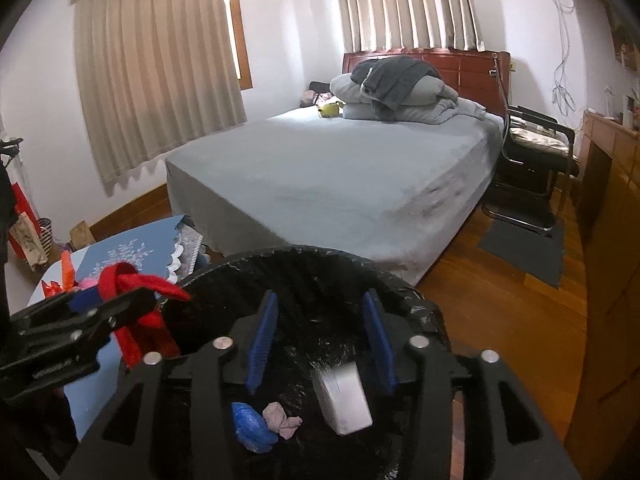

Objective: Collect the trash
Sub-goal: 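Carry the red glove over the bin and open the left tool while the right tool carries the box, then open the right tool to drop the white box into the bin, then move both tools back over the remaining pile on the table, then grasp the white tissue ball with the right tool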

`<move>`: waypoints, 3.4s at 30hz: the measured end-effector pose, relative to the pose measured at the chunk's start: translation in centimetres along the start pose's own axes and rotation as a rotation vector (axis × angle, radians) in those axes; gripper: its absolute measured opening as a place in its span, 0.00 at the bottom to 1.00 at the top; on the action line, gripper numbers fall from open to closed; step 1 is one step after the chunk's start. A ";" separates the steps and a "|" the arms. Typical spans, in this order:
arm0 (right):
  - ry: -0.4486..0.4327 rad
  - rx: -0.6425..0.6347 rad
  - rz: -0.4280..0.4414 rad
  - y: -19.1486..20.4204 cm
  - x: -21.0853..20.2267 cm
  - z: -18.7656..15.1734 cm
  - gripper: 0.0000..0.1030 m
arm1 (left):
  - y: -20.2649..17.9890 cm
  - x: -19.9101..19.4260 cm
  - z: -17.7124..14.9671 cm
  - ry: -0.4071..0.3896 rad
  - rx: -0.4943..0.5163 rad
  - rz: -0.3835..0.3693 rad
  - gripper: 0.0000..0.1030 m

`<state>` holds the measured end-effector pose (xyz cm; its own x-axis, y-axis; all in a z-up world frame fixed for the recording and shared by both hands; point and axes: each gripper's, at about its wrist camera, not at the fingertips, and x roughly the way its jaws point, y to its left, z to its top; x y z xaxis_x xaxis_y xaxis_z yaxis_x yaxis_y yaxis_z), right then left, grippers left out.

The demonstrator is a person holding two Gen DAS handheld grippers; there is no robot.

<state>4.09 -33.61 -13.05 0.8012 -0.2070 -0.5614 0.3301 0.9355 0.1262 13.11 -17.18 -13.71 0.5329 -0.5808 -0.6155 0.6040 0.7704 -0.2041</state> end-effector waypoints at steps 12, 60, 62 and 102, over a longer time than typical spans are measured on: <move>-0.015 0.002 0.007 0.2 -0.1 0.4 0.55 | 0.6 -0.1 -1.7 0.078 -0.001 -0.017 0.66; 0.046 -0.259 0.372 24.0 4.1 -1.0 0.56 | 22.1 -16.4 -6.8 -0.090 -0.309 0.479 0.68; 0.056 -0.270 0.382 25.0 4.7 -1.5 0.56 | 22.9 -16.5 -7.1 -0.090 -0.316 0.497 0.68; 0.242 -0.523 0.609 41.7 11.3 -8.2 0.28 | 32.2 -18.6 -11.1 -0.079 -0.455 0.741 0.64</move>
<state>22.81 5.37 -20.85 0.6157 0.3890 -0.6853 -0.4475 0.8884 0.1022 16.03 21.34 -17.23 0.7446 0.1074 -0.6589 -0.2004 0.9774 -0.0670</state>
